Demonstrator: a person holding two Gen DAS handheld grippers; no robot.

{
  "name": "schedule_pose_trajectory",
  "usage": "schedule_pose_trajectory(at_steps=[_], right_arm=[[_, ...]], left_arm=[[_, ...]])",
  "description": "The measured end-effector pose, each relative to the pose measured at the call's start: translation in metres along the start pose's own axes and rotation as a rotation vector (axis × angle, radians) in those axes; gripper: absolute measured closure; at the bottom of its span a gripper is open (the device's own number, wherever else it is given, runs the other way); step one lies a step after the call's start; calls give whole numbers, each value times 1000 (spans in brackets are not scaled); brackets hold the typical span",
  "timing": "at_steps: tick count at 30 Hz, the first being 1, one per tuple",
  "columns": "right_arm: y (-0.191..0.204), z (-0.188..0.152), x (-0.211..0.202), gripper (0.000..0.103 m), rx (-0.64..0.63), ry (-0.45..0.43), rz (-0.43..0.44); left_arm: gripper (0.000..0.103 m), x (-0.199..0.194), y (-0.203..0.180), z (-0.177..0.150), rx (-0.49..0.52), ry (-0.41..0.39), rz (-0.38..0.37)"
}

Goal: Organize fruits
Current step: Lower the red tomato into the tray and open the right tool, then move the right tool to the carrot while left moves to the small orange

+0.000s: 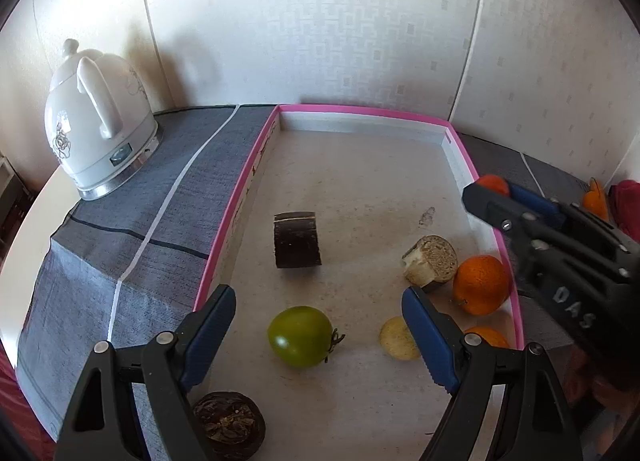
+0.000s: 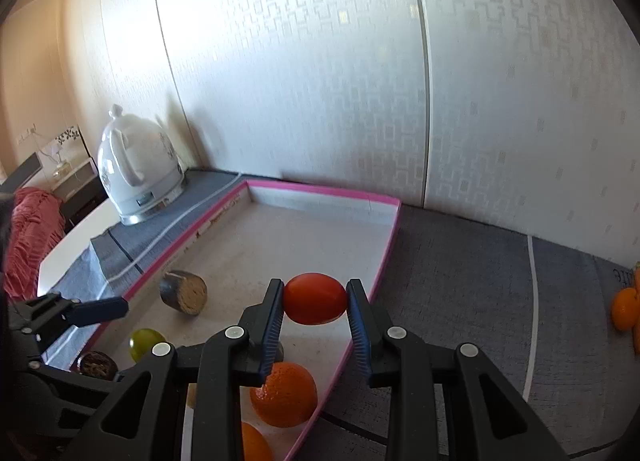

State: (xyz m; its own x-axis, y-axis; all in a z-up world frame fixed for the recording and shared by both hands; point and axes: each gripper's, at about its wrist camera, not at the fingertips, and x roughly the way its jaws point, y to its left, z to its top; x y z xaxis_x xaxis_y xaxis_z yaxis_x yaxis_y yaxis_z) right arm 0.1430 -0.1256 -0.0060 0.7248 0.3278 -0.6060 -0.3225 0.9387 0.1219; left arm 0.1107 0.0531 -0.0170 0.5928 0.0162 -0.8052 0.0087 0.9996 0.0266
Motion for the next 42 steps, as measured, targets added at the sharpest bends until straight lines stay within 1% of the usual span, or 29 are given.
schedule_pose_trajectory(at_steps=[1,5,11,20,24,29,32,37,39,42], right_arm=[[-1,-2,0,71,0,1,-17],[-5,-5,-2,70,16,-3,-37],[-11,-5,-8,69,59,-5,-39],[-11,-14,-21,65,81,10,-59],[-18,-15,-30,65,105,7,-83],[-29,-16,-37,65,128,8,-103],[-32,-16,-39,65,139,10,-107],[-33,-18,-42,65,135,7,-111],[-35,-20,-44,65,137,6,-116],[-40,-21,-47,65,145,3,-131]], left_arm=[[18,-1,-1,0,3,-2,0],[18,-2,-1,-1,4,-9,4],[18,-4,0,1,-2,-13,0],[17,-6,-3,2,-9,-19,2],[16,-6,-6,4,-21,-15,-11],[16,-4,-16,4,-10,-18,-17],[16,-3,-21,3,-10,-17,-31],[16,-4,-16,11,-47,-15,-84],[16,-4,-13,15,-66,-15,-83],[13,-4,-12,19,-92,-15,-92]])
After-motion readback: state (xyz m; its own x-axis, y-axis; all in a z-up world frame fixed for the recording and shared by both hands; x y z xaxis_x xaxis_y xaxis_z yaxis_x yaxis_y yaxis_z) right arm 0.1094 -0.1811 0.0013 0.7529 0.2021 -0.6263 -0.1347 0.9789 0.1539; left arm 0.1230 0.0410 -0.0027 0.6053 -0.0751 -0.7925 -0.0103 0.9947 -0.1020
